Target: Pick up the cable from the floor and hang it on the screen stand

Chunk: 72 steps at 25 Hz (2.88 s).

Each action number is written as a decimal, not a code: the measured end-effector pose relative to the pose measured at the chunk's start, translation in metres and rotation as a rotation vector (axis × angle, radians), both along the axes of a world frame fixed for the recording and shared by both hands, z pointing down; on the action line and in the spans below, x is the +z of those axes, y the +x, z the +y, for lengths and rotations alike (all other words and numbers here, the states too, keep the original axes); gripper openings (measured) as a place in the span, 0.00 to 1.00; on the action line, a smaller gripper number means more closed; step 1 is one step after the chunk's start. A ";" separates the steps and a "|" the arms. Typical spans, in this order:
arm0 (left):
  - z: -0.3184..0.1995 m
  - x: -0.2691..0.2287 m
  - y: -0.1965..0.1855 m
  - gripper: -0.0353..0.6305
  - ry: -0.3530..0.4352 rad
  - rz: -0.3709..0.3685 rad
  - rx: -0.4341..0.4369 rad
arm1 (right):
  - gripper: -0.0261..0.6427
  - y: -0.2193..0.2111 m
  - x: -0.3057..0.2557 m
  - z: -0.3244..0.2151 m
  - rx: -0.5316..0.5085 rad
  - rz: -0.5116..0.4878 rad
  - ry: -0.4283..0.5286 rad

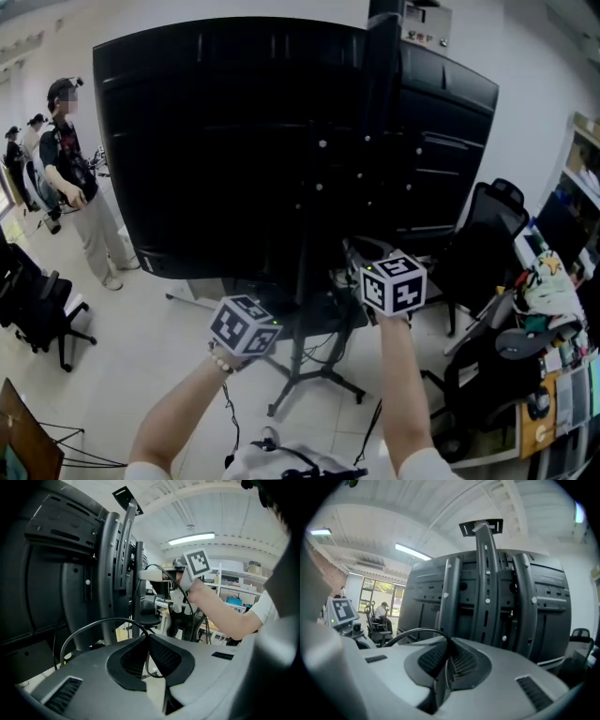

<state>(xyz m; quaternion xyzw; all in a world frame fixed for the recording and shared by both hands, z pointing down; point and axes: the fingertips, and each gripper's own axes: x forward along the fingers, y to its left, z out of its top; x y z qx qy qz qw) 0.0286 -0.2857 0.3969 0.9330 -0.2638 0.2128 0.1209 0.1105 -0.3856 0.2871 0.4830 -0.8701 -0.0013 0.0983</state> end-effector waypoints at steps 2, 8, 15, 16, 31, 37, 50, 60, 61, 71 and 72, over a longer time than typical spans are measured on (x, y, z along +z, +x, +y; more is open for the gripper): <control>-0.004 0.008 -0.001 0.08 0.004 -0.025 0.007 | 0.07 -0.001 -0.017 -0.005 0.013 0.019 0.036; -0.013 0.021 -0.005 0.08 -0.016 -0.031 0.043 | 0.07 -0.007 -0.085 -0.011 0.018 0.025 0.186; -0.032 0.007 -0.026 0.08 0.011 -0.020 0.051 | 0.07 0.006 -0.174 -0.015 0.106 -0.033 0.394; -0.035 0.004 -0.029 0.08 0.014 -0.014 0.054 | 0.07 0.007 -0.184 -0.016 0.114 -0.042 0.414; -0.066 -0.040 -0.041 0.08 0.054 0.109 0.073 | 0.07 -0.052 -0.285 -0.058 0.129 0.024 0.552; -0.078 -0.050 -0.055 0.08 0.068 0.143 0.042 | 0.07 -0.100 -0.290 -0.066 0.047 0.126 0.578; -0.070 -0.012 -0.044 0.08 -0.014 0.142 0.079 | 0.07 -0.167 -0.218 -0.043 -0.026 0.580 0.600; -0.059 0.018 -0.038 0.08 -0.060 0.130 0.058 | 0.14 -0.149 -0.181 -0.030 -0.036 0.498 0.592; -0.056 0.021 -0.036 0.08 -0.067 0.128 0.054 | 0.16 -0.144 -0.177 -0.029 -0.032 0.498 0.593; -0.024 0.064 -0.024 0.08 -0.137 0.123 -0.062 | 0.22 -0.092 -0.141 0.005 -0.042 0.376 0.539; -0.020 0.070 -0.021 0.08 -0.146 0.126 -0.077 | 0.22 -0.083 -0.134 0.008 -0.039 0.366 0.526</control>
